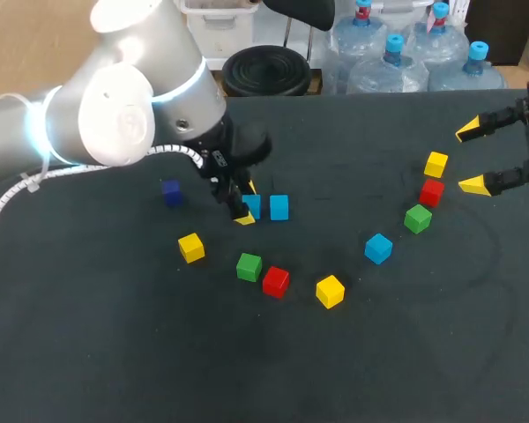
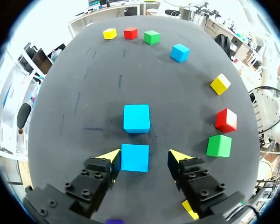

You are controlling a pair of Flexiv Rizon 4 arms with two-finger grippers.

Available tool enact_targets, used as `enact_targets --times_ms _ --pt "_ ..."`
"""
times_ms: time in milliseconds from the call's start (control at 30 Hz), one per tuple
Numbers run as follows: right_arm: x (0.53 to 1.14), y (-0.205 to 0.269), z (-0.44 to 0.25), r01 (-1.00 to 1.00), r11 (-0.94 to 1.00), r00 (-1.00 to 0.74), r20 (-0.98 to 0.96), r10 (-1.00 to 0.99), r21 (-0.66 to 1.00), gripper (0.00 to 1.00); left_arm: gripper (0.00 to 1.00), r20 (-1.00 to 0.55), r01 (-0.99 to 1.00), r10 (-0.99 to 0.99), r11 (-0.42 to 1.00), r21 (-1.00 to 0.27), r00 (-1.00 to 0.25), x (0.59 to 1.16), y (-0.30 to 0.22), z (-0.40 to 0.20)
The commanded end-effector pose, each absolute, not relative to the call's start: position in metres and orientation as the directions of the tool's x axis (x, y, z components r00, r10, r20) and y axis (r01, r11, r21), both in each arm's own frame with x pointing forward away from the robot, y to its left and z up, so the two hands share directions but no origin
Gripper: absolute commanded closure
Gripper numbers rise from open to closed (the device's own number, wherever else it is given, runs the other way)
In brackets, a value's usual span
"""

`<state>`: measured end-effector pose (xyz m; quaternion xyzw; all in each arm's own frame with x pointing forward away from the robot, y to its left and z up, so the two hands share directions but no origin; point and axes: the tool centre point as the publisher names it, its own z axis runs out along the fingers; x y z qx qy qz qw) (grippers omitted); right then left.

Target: Place the blue cubes, place green cubes on the blue cubes, place the yellow cubes on the green cubes, then place the red cubes on the yellow cubes, and place purple cube on the red cubes.

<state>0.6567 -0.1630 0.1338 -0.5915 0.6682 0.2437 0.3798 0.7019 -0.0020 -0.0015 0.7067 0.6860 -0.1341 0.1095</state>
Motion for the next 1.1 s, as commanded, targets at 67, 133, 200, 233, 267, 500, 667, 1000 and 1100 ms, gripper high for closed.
enact_targets --times_ms 67,133,200,233,267,500,667,1000,1100 --pt "0.657 -0.163 0.133 -0.976 0.181 -0.010 -0.797 -0.604 -0.124 0.00 0.36 -0.340 0.999 0.940 -0.029 -0.028 0.018 0.700 -0.001 -0.001" --pt "0.657 -0.163 0.133 -0.976 0.181 -0.010 -0.797 -0.604 -0.124 0.00 0.36 -0.340 0.999 0.940 -0.027 -0.029 0.016 0.699 -0.001 -0.001" --pt "0.657 -0.163 0.133 -0.976 0.181 -0.010 -0.797 -0.604 -0.124 0.00 0.35 -0.340 0.999 0.940 -0.027 -0.030 0.016 0.699 -0.001 -0.001" --pt "0.657 -0.163 0.133 -0.976 0.181 -0.010 -0.797 -0.604 -0.124 0.00 0.35 -0.339 0.999 0.941 -0.027 -0.030 0.015 0.699 -0.001 -0.001" --pt "0.657 -0.163 0.133 -0.976 0.181 -0.010 -0.797 -0.604 -0.124 0.00 0.35 -0.339 0.999 0.941 -0.027 -0.031 0.015 0.699 -0.001 -0.001" --pt "0.657 -0.163 0.133 -0.976 0.181 -0.010 -0.797 -0.604 -0.124 0.00 0.36 -0.337 0.999 0.941 -0.026 -0.030 0.014 0.699 0.000 -0.001" --pt "0.657 -0.163 0.133 -0.976 0.181 -0.010 -0.797 -0.604 -0.124 0.00 0.34 -0.336 0.999 0.942 -0.025 -0.030 0.014 0.699 0.000 -0.001" --pt "0.657 -0.163 0.133 -0.976 0.181 -0.010 -0.797 -0.604 -0.124 0.00 0.08 -0.343 1.000 0.939 -0.023 -0.013 0.017 0.703 0.000 0.007" --pt "0.657 -0.163 0.133 -0.976 0.181 -0.010 -0.797 -0.604 -0.124 0.00 0.13 -0.361 1.000 0.932 -0.010 0.007 0.012 0.705 0.002 0.018"
